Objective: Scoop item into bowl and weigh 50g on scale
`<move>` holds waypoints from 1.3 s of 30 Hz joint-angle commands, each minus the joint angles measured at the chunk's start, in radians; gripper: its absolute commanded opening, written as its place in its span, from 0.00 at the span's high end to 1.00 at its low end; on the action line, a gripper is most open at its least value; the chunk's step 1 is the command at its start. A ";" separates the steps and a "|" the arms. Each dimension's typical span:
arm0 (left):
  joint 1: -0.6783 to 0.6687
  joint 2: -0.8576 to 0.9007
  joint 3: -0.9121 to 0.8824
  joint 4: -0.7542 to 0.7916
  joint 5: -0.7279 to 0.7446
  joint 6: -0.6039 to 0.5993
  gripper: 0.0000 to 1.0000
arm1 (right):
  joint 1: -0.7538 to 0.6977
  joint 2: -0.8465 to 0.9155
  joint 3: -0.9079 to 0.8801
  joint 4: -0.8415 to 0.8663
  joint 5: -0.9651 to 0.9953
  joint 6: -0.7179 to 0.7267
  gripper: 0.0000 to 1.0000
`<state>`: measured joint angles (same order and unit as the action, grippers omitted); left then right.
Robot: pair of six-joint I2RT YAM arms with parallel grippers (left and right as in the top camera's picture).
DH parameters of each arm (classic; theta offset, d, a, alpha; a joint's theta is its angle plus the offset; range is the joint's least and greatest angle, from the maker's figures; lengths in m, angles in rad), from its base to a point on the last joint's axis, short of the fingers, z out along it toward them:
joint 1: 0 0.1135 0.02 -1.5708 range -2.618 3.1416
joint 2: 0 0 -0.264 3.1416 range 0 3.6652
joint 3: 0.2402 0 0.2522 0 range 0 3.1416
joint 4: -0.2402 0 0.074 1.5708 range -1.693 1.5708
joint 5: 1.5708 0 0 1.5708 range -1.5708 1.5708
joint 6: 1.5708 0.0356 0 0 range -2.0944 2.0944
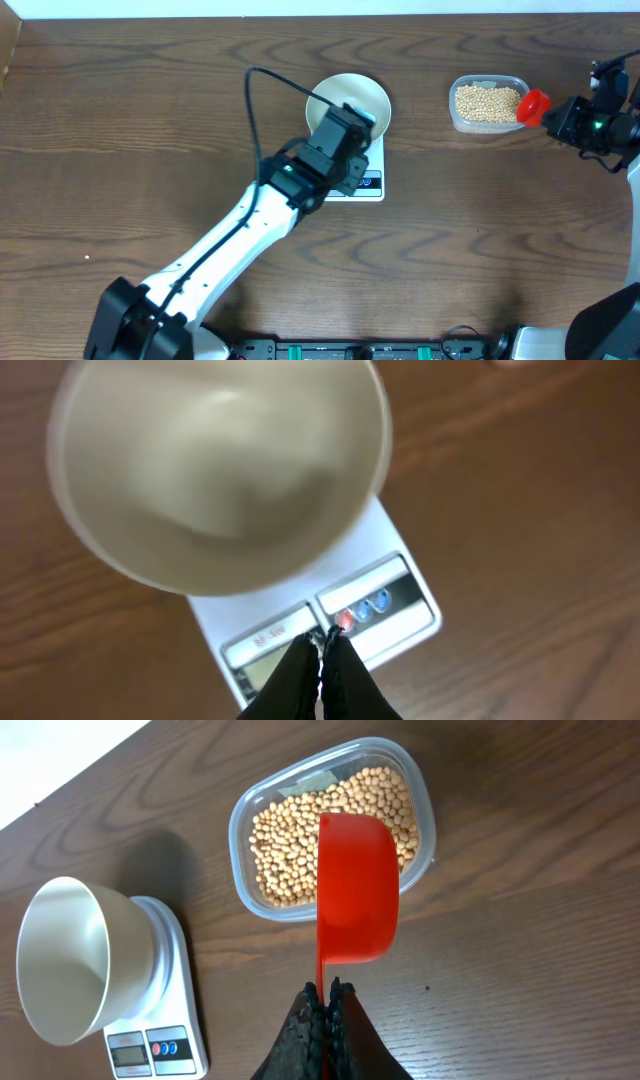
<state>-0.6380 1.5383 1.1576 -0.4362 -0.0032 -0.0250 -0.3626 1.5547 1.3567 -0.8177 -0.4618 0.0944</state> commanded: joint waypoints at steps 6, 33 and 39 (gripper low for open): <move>0.121 0.000 0.016 0.074 -0.046 0.002 0.92 | 0.003 -0.014 0.009 0.042 0.015 0.002 0.99; 0.167 0.037 0.016 0.206 -0.047 0.002 0.93 | 0.003 -0.013 0.009 0.190 0.053 0.003 0.99; 0.167 0.037 0.016 0.206 -0.047 0.002 0.93 | 0.003 -0.013 0.008 0.185 0.052 0.003 0.99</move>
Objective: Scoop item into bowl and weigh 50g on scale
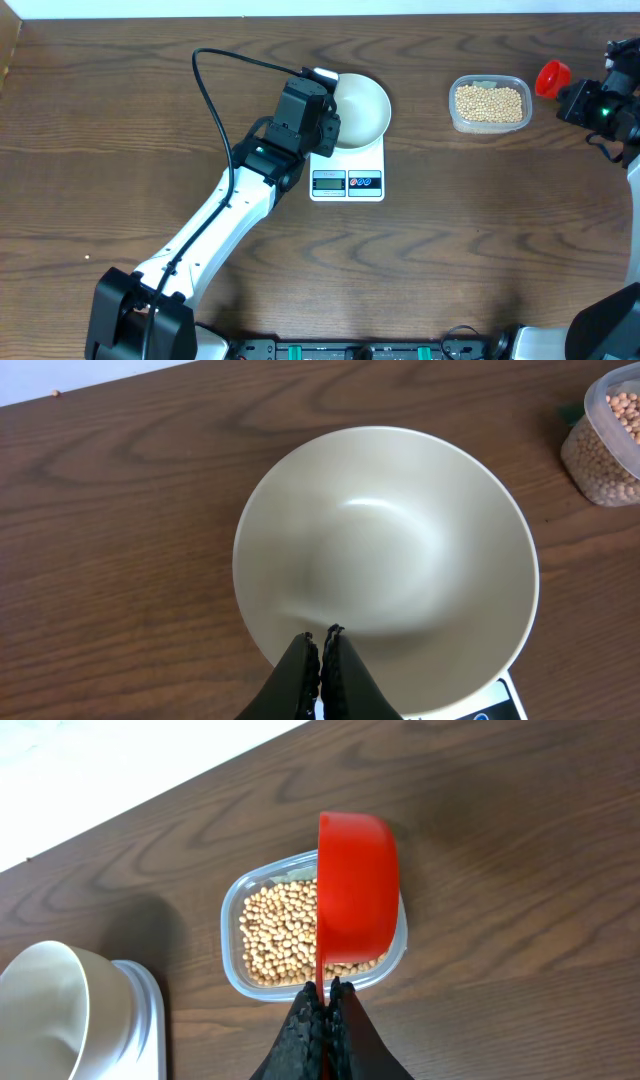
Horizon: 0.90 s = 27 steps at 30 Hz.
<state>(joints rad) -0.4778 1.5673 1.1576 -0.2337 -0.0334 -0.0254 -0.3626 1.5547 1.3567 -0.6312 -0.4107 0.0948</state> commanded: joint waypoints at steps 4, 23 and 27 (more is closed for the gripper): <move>0.007 0.008 0.016 0.003 -0.016 0.003 0.93 | 0.003 -0.013 0.008 -0.006 0.001 0.002 0.99; -0.135 0.010 0.014 -0.191 -0.001 0.002 0.93 | 0.003 -0.013 0.008 -0.031 0.001 0.005 0.99; -0.179 0.010 -0.015 -0.237 -0.001 0.002 0.93 | 0.003 -0.013 0.008 -0.048 0.001 0.005 0.99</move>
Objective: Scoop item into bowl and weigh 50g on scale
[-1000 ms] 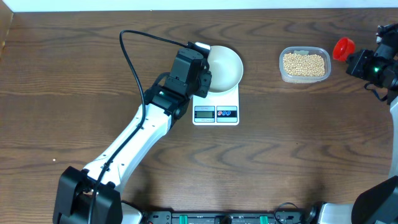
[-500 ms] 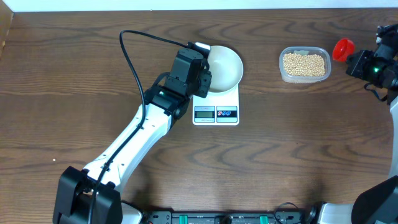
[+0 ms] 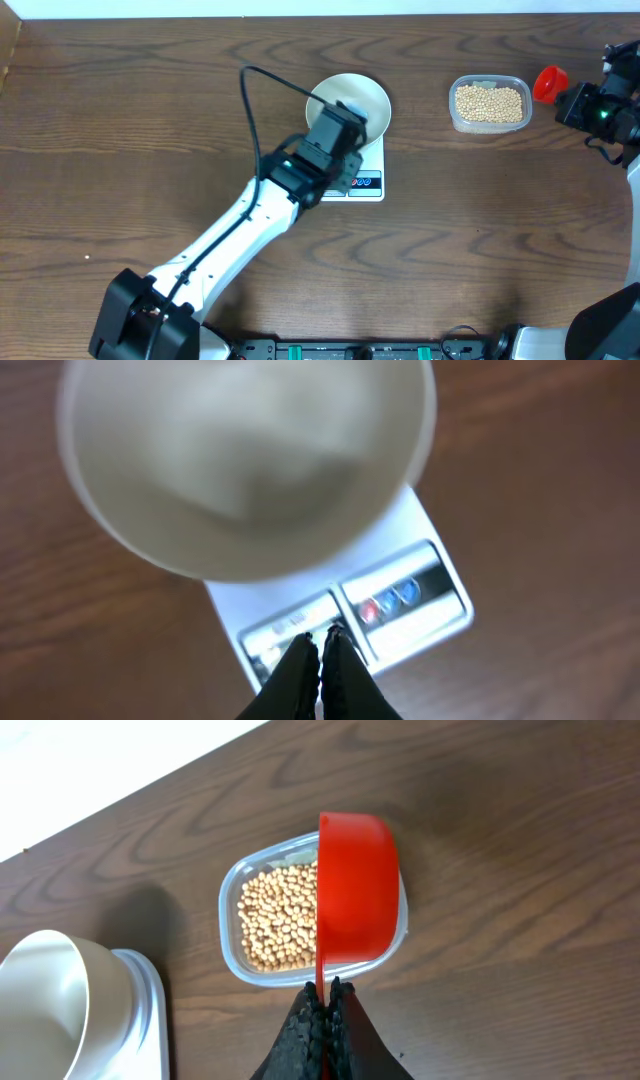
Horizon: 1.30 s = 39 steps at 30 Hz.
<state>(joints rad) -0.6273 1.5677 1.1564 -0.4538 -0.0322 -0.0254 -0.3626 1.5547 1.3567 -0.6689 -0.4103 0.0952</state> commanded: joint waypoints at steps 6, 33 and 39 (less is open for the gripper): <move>-0.075 0.040 -0.075 -0.004 -0.002 0.002 0.93 | 0.003 -0.013 0.008 -0.029 0.000 0.005 0.99; -0.076 0.276 -0.087 0.190 -0.011 0.078 0.93 | 0.003 -0.013 0.008 -0.091 0.001 0.003 0.99; -0.076 0.286 -0.087 0.198 -0.023 0.078 0.93 | 0.003 -0.013 0.008 -0.108 0.001 -0.007 0.99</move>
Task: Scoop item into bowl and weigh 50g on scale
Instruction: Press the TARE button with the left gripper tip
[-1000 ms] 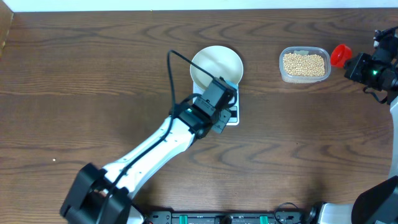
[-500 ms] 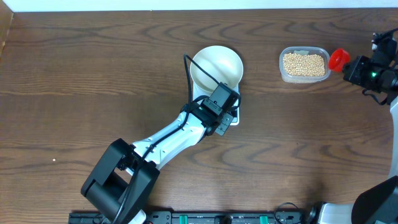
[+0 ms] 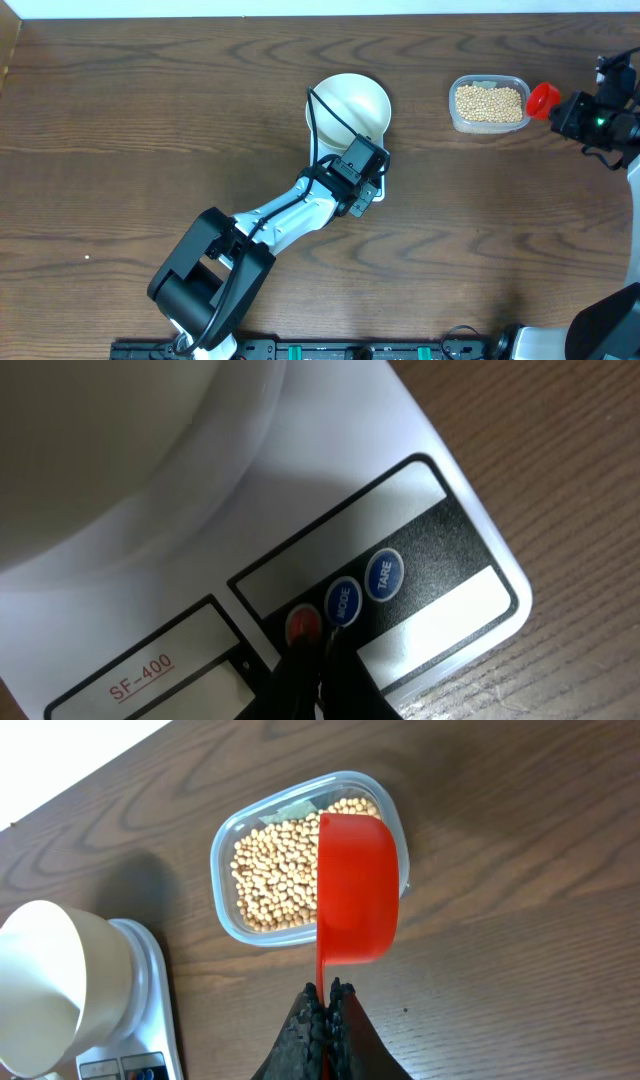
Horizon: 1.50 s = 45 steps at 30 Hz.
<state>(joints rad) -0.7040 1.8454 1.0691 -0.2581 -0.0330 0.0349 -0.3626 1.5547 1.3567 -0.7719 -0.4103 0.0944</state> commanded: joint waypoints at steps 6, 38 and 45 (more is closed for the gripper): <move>0.002 0.004 0.014 0.027 -0.044 0.090 0.93 | 0.003 -0.013 0.008 -0.006 0.001 -0.006 0.99; 0.037 0.000 0.034 0.065 0.026 0.092 0.92 | 0.003 -0.013 0.008 -0.023 0.001 -0.006 0.99; 0.037 0.012 0.034 0.051 0.052 0.085 0.92 | 0.003 -0.013 0.008 -0.023 0.001 -0.006 0.99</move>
<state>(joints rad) -0.6685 1.8454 1.0763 -0.2028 0.0021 0.1101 -0.3626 1.5547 1.3567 -0.7925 -0.4103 0.0944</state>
